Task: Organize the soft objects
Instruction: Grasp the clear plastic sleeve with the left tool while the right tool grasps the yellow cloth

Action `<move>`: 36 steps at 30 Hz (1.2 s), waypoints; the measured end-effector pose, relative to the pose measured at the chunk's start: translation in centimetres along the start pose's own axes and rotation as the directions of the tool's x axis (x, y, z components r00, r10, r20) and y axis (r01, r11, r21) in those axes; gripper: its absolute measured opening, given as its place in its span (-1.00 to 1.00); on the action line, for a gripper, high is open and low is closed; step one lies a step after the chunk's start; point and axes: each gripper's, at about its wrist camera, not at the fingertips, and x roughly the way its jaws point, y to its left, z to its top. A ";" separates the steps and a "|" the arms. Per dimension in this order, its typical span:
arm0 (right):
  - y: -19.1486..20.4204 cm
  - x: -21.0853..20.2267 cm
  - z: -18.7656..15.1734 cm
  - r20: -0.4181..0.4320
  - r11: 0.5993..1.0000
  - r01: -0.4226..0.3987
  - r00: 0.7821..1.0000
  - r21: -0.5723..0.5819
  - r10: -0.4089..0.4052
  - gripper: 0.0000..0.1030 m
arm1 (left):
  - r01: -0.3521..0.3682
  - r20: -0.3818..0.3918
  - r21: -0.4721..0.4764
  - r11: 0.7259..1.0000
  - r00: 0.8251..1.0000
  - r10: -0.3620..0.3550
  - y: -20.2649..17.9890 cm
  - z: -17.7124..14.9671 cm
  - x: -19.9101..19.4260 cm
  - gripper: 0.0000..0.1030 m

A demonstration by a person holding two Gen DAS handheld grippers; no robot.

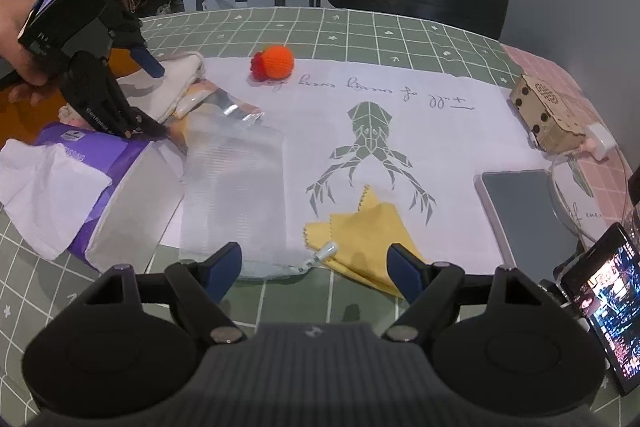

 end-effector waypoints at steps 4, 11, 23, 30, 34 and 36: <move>-0.2 0.7 0.0 -0.013 1.000 0.015 1.000 -0.003 -0.015 0.53 | -0.058 -0.005 0.027 0.998 0.998 0.058 -0.5 0.0 -0.3 0.48; -1.3 2.5 0.0 -0.036 0.996 0.091 0.995 -0.005 -0.091 0.53 | -0.004 0.003 -0.053 0.999 1.000 0.004 0.3 -0.1 -1.6 -0.39; -3.5 5.5 0.6 -0.045 0.993 0.101 0.994 0.060 -0.098 0.51 | -0.172 0.020 -0.144 0.974 0.984 0.177 3.2 -1.8 -4.7 -0.70; -3.2 6.0 0.3 -0.053 0.993 0.104 0.993 0.052 -0.101 0.51 | -0.259 0.085 -0.137 0.956 0.959 0.272 3.7 -2.6 -4.4 -0.41; -3.3 6.0 0.2 -0.055 0.993 0.100 0.994 0.055 -0.097 0.51 | -0.254 0.076 -0.145 0.956 0.961 0.267 3.8 -2.2 -4.2 -0.31; -3.3 6.0 0.1 -0.057 0.994 0.098 0.994 0.055 -0.095 0.51 | -0.260 0.082 -0.149 0.954 0.958 0.274 3.9 -2.2 -4.3 -0.12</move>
